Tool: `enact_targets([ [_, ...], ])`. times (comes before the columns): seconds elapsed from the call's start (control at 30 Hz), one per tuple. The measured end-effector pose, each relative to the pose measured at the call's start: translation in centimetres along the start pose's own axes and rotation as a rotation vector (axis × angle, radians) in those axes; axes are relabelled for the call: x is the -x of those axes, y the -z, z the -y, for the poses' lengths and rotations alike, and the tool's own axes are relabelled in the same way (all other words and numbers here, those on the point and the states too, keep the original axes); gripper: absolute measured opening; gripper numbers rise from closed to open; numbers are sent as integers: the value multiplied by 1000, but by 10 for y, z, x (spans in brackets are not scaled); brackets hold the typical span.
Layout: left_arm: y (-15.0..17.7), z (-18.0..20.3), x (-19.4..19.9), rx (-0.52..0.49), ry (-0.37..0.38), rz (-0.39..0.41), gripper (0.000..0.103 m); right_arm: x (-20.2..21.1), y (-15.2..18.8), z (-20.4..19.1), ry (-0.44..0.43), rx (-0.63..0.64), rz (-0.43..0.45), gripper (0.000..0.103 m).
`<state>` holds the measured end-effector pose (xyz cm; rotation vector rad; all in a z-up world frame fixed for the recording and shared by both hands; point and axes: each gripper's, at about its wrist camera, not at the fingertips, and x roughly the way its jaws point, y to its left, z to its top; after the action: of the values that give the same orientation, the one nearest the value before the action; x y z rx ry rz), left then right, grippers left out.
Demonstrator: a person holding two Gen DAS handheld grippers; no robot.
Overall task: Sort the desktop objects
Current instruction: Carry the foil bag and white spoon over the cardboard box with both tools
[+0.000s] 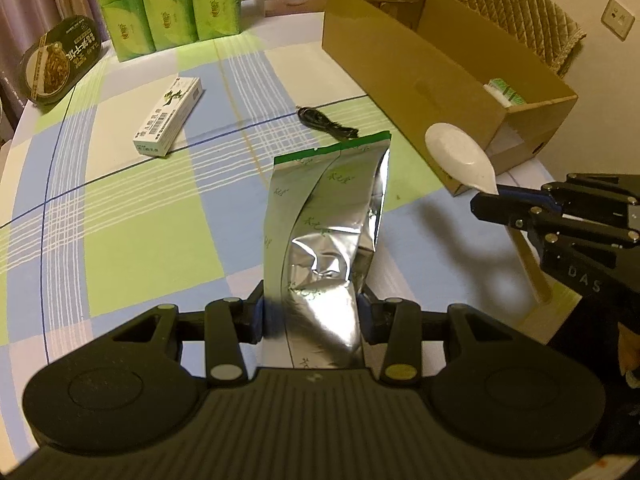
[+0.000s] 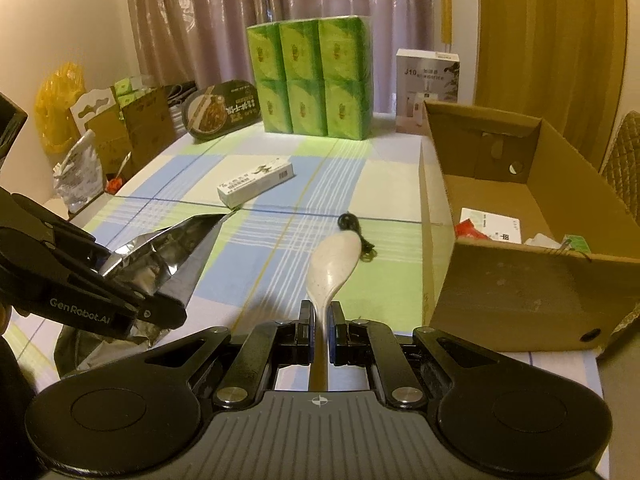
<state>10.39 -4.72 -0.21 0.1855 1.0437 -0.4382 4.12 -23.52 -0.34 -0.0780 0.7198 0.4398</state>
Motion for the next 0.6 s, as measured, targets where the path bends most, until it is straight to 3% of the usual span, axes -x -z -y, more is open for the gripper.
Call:
enact_targets([
  [0.6,-25,33,14,-17,43,56,38,26,-18,16,24,-19,76,3],
])
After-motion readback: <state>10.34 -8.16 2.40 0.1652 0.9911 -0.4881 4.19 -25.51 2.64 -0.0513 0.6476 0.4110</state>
